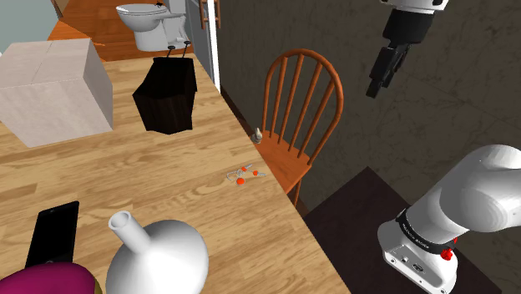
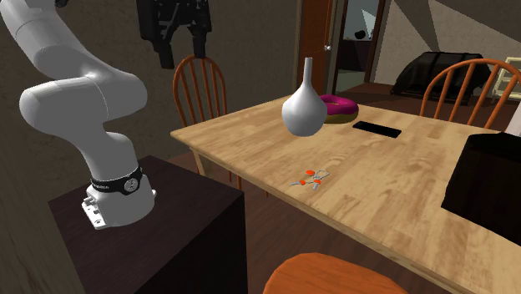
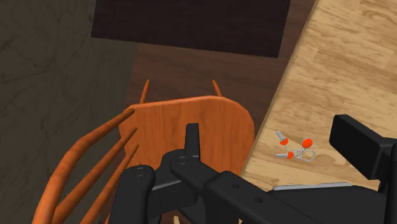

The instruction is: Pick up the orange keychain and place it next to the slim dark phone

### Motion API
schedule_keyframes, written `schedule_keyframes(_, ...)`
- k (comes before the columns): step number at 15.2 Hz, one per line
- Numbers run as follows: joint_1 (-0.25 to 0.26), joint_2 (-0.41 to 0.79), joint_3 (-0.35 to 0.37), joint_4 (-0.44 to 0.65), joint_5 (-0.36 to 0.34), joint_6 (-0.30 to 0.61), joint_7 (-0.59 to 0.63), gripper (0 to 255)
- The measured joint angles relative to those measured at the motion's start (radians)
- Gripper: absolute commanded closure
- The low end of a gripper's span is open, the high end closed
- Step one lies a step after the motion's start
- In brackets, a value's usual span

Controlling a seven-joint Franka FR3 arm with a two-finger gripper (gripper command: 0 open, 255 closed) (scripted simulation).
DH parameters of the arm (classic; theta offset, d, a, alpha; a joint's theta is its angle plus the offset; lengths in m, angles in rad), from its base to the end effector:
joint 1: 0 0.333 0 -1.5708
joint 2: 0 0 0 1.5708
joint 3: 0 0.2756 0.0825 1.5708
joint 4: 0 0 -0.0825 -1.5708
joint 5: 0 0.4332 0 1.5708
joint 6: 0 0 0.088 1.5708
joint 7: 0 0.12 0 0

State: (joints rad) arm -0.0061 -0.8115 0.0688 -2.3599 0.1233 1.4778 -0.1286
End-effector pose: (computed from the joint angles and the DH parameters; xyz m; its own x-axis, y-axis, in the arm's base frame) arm 0.3663 0.0416 0.5483 0.9824 0.1764 -0.0615 0.1712 -0.9818 -0.0819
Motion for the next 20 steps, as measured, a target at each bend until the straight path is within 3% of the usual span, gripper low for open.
schedule_keyframes(3, 0.01, 0.019, 0.008, -0.019, 0.002, 0.04, -0.016, 0)
schedule_keyframes(8, 0.05, 0.107, 0.041, -0.079, 0.014, 0.199, -0.076, 0)
schedule_keyframes(20, 0.14, 0.462, 0.157, -0.108, 0.021, 0.619, -0.188, 0)
